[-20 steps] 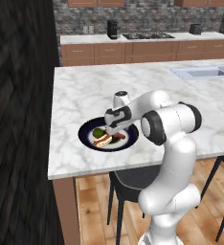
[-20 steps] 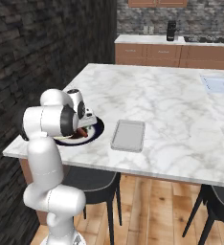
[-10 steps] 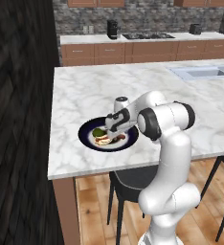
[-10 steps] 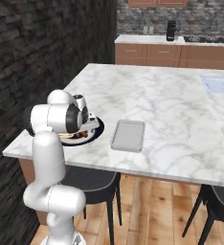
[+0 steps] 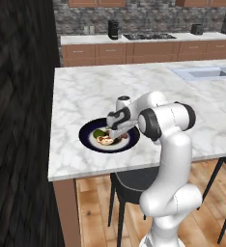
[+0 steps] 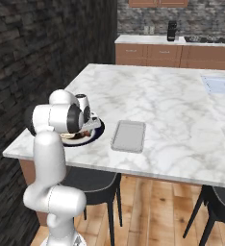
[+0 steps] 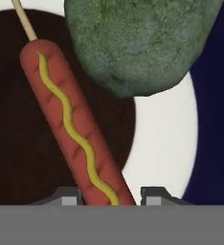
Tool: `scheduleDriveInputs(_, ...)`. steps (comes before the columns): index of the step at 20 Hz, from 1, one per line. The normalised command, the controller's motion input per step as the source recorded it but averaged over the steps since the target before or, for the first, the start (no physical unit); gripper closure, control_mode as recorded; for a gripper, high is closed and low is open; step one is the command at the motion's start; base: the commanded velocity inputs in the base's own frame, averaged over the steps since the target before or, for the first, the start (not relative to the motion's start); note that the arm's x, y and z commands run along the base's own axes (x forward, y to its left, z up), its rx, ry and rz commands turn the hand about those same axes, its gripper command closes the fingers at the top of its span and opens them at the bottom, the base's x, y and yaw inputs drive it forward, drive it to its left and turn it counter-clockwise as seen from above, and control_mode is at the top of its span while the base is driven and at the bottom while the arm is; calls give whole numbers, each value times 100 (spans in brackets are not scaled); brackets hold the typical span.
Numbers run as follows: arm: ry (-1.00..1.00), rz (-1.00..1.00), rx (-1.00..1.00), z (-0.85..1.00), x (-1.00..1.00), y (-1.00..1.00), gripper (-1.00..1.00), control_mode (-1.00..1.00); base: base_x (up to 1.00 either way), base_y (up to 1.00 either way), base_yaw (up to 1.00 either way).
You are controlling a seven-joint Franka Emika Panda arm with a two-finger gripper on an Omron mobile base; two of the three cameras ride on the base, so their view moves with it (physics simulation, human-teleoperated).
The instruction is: Place one cooked food and one vegetable from the large plate to each tupperware container.
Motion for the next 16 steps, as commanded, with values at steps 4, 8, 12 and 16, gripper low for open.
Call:
scheduleDriveInputs(4, 1, 0, 3, 21, -3, 1, 100, -100, 0, 0, 0)
scheduleDriveInputs(8, 0, -7, 12, 72, -34, 0, 100, -100, 0, 0, 0)
scheduleDriveInputs(12, 1, -12, 2, 64, -41, -41, 100, -100, 0, 0, 0)
scheduleDriveInputs(16, 8, -11, -1, 83, -39, -60, 100, -100, 0, 0, 0)
